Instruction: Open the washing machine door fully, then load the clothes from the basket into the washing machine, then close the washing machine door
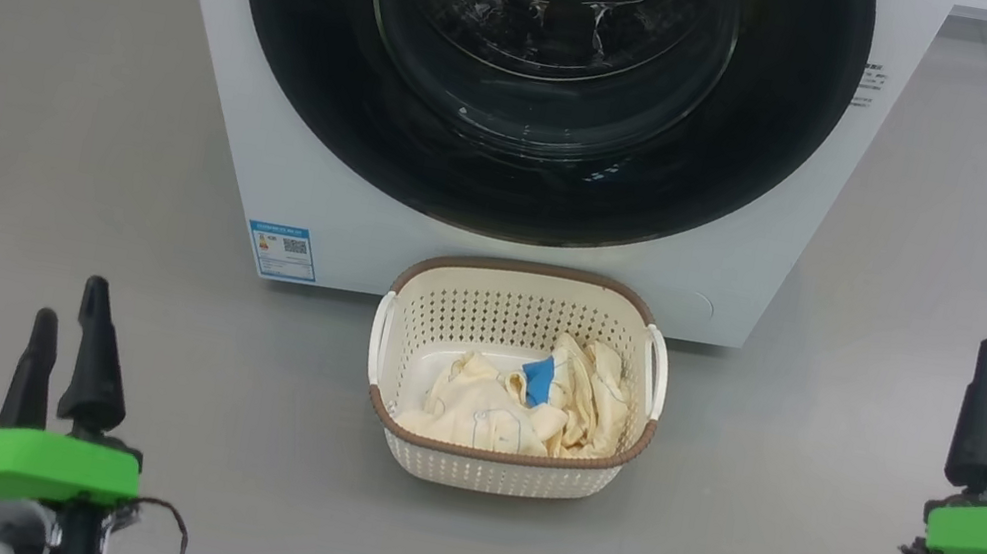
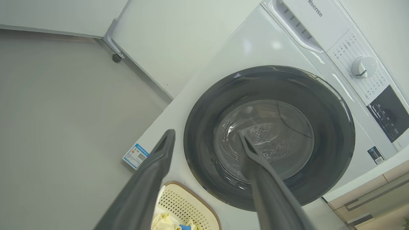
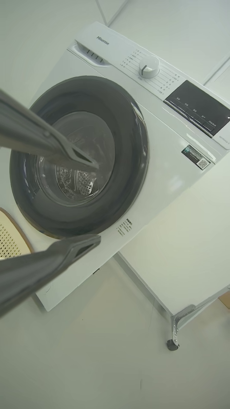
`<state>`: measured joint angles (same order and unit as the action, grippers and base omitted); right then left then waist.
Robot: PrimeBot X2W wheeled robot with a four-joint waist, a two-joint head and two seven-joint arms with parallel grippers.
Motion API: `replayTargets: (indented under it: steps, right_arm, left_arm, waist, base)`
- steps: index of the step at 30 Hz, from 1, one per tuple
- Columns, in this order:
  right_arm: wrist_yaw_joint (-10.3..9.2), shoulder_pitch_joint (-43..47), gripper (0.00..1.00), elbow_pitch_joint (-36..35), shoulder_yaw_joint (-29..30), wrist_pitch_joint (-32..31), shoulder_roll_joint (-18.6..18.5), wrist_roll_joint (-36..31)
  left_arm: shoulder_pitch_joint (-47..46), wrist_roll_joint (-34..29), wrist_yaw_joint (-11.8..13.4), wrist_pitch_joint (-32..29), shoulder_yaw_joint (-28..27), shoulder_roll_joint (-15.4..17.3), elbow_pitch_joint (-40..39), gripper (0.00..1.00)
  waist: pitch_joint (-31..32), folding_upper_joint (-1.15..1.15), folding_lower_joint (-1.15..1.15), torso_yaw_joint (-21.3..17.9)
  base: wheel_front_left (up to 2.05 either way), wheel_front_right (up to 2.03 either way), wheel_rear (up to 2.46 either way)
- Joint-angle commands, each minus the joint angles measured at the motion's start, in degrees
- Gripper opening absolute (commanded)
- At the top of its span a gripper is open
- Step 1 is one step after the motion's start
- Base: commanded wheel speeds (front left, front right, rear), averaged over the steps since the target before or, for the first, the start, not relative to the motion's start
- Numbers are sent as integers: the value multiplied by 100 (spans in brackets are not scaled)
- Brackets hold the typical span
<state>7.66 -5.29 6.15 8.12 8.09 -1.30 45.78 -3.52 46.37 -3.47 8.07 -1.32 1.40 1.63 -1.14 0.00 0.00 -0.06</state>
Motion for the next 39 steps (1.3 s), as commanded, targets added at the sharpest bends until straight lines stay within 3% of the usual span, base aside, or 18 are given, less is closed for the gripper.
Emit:
replayTargets:
  steps: [1,14,22,31,39]
  right_arm:
    - [-12,-379,100,-253,-129,74,-114,-263]
    - [-14,-406,100,-11,-534,277,-128,-1712]
    - [-15,-467,100,201,-648,413,-138,-2693]
    - [-16,-572,100,482,-696,564,-149,-3452]
    - [-17,-682,100,870,-841,691,-158,-3959]
  left_arm:
    - [-326,-324,19,79,-64,110,-275,100]
    - [-299,-1832,24,281,438,122,-162,100]
    - [-348,-2748,221,416,650,131,28,100]
    - [-376,-3474,452,567,820,140,151,100]
    - [-431,-3780,415,693,1025,148,563,100]
  waist:
    - [-10,0,0,1]
    - [0,0,0,5]
    - [24,0,0,13]
    - [30,0,0,-20]
    - [44,0,0,-73]
  base:
    - [0,0,0]
    - [0,0,0]
    - [0,0,0]
    - [0,0,0]
    - [0,0,0]
